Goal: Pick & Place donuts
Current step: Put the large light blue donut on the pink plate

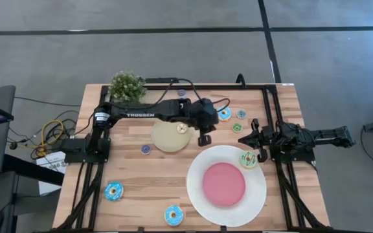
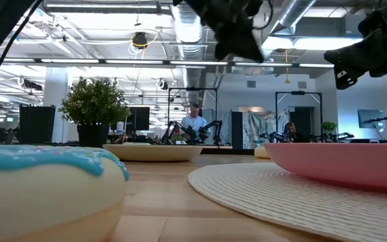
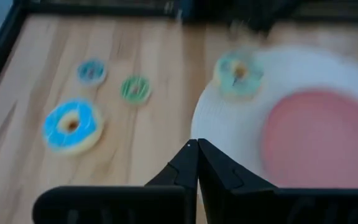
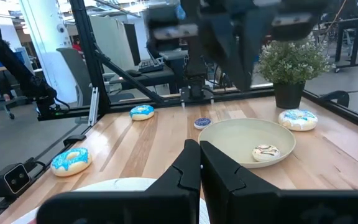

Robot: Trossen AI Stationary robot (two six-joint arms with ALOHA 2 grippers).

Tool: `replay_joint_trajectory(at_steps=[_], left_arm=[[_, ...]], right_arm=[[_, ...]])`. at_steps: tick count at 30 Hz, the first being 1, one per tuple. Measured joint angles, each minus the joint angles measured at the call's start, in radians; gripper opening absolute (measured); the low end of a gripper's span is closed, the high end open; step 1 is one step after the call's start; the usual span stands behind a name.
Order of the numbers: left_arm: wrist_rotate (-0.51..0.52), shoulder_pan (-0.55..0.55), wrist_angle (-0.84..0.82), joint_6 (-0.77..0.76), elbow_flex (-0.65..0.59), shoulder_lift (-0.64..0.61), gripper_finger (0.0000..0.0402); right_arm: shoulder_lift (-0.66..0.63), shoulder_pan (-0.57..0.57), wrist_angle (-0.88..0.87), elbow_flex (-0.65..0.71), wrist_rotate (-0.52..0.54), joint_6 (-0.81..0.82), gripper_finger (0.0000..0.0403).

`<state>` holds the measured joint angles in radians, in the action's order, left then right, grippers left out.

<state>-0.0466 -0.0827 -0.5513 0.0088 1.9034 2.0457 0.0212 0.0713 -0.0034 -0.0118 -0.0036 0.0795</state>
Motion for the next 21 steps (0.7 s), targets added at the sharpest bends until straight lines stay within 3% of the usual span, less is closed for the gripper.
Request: replay_joint_trajectory(at_steps=[5, 12, 15, 21], left_arm=[[0.001, 0.04, 0.087, -0.058, 0.0, 0.0, 0.0], [0.073, 0.065, 0.103, -0.007, -0.066, -0.063, 0.0], [0.076, 0.058, 0.182, 0.004, -0.187, -0.137, 0.0], [0.059, 0.046, 0.425, -0.044, -0.597, -0.374, 0.0]], right_arm=[[0.0, 0.0, 0.001, 0.0, -0.002, 0.018, 0.0], [0.0, -0.005, 0.008, 0.0, 0.002, 0.247, 0.0], [0.009, 0.015, -0.001, -0.017, 0.012, 0.242, 0.0], [0.113, 0.048, 0.007, -0.106, 0.136, 0.2, 0.0]])
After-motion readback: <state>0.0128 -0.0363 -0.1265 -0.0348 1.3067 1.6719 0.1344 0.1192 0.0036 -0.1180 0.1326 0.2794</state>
